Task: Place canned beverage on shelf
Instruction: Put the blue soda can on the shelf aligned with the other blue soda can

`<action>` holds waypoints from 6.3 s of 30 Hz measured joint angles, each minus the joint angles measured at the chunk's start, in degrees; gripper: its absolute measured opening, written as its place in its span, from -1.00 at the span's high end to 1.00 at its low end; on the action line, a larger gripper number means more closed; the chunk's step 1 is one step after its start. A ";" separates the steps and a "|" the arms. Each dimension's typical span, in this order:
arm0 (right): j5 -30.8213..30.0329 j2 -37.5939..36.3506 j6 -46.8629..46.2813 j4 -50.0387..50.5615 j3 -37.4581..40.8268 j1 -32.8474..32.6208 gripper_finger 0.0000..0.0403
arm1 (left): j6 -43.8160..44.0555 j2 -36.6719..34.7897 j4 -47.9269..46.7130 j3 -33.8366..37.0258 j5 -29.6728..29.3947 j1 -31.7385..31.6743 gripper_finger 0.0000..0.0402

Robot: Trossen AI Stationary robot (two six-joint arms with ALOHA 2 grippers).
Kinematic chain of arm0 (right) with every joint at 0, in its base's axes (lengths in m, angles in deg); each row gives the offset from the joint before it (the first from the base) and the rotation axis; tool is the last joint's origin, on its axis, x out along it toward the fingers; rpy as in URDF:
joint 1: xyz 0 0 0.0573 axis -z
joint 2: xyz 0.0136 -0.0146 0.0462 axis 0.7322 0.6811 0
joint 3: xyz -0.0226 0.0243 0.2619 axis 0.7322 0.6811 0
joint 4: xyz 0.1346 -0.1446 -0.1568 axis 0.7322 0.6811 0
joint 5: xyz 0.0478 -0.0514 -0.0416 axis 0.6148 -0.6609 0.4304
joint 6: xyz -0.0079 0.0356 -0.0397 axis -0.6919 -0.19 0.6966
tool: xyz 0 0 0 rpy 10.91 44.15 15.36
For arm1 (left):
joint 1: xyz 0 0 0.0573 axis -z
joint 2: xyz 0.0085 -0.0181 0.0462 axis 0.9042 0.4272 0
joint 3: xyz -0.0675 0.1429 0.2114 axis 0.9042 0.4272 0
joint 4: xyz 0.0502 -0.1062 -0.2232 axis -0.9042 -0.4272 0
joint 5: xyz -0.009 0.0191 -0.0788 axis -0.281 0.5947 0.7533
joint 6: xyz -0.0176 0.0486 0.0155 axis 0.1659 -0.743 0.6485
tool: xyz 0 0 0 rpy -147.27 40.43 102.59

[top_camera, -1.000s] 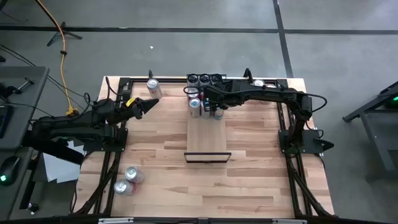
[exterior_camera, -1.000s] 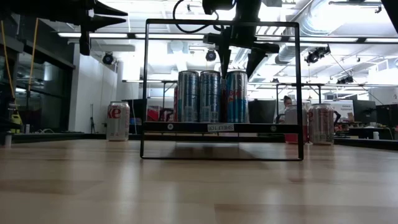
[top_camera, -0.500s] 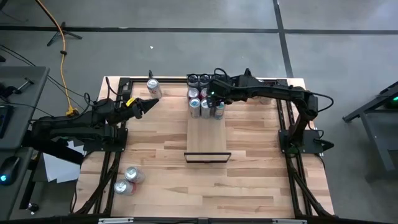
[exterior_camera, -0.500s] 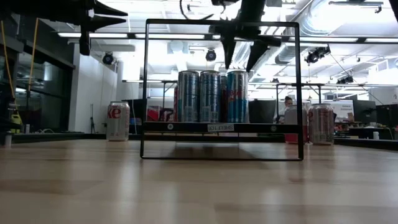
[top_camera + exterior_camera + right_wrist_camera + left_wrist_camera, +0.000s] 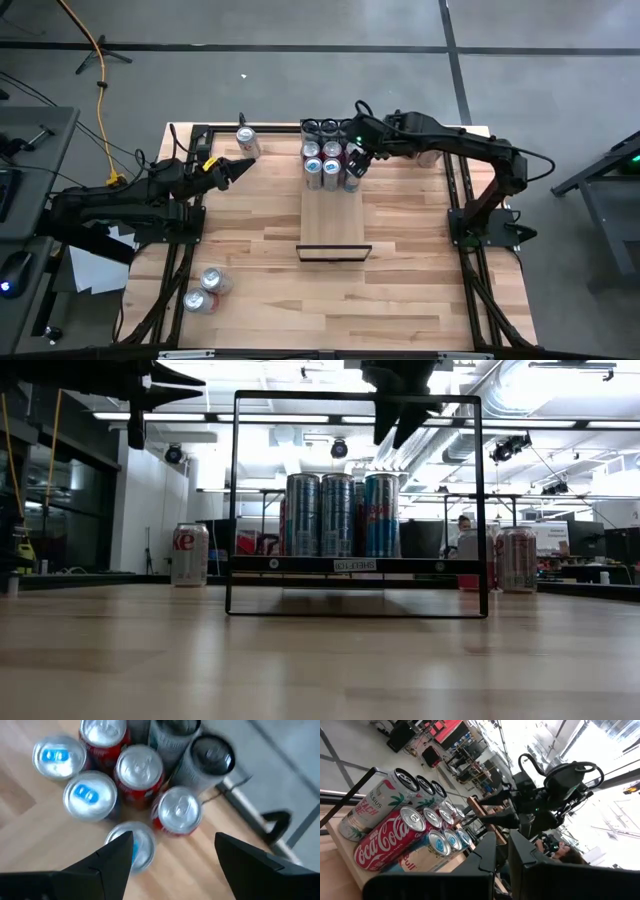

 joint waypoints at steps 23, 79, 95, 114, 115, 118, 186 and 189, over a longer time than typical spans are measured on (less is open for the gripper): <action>18.14 2.72 49.01 1.24 0.07 2.71 -0.32 | -0.04 0.02 -0.69 0.00 -0.17 -0.02 1.00; 13.42 8.92 13.01 5.34 0.07 2.89 -0.16 | -0.07 0.02 -1.35 0.00 0.17 0.00 1.00; 13.94 8.92 6.36 3.09 0.07 2.62 -0.21 | -0.07 0.02 -1.38 0.02 0.17 0.00 1.00; 13.96 8.92 7.10 3.05 0.07 2.63 -0.22 | -0.04 0.02 -1.43 0.02 0.15 0.00 1.00; 13.94 8.92 7.07 3.05 0.07 2.63 -0.22 | -0.04 0.02 -1.43 0.02 0.15 0.00 1.00; 13.97 8.92 6.38 3.03 0.07 2.63 -0.22 | -0.07 0.02 -1.43 0.02 0.15 0.00 1.00; 10.62 -24.49 -3.74 -19.79 38.47 -1.12 -0.05 | 1.36 0.02 -1.82 0.04 -1.46 0.00 1.00; 9.18 -26.13 -10.09 -32.94 45.43 -0.93 0.41 | 0.59 0.02 -1.99 0.04 -1.45 0.00 1.00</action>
